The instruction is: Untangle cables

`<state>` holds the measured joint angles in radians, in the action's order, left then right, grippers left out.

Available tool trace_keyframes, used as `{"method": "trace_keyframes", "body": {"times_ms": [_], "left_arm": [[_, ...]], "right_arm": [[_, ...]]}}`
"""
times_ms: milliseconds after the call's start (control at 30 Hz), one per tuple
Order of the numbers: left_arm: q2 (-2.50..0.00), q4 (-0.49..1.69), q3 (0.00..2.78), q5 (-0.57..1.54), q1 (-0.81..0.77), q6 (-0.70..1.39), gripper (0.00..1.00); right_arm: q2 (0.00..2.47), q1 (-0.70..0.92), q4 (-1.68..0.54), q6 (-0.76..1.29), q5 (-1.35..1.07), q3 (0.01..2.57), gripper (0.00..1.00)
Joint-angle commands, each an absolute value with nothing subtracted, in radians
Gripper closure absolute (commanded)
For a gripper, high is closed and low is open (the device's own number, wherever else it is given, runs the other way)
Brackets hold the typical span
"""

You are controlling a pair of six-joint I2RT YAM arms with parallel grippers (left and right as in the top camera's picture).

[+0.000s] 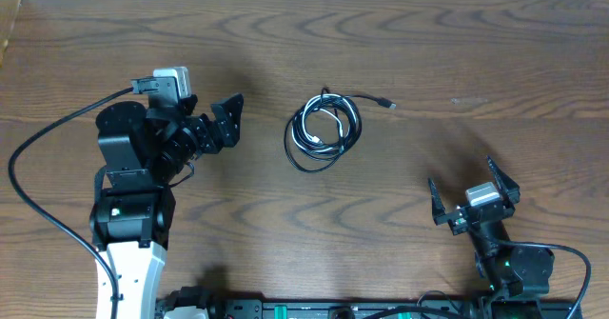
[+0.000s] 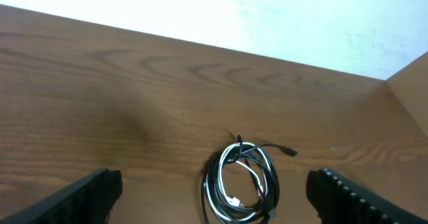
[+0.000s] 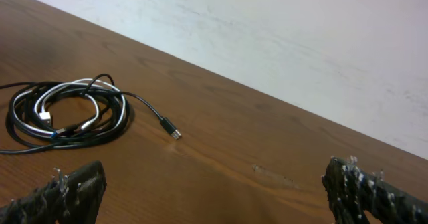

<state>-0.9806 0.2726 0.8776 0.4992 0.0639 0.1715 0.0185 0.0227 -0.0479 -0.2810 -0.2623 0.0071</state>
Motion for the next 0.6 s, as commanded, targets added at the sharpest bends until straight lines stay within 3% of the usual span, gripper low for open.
{"method": "trace_keyframes", "body": {"times_ms": [0,333,567], "left_arm": [[-0.994,0.281,0.904,0.499,0.066,0.178,0.09],[-1.078,0.309,0.995,0.302,0.015,0.176,0.09],[-1.280,0.527,1.238,0.292,0.002,0.091,0.09]], "right_arm": [[0.018,0.022,-0.052,-0.285,-0.268,0.006,0.01],[0.018,0.022,-0.052,-0.285,-0.268,0.006,0.01],[0.018,0.022,-0.052,-0.285,-0.268,0.006,0.01]]}}
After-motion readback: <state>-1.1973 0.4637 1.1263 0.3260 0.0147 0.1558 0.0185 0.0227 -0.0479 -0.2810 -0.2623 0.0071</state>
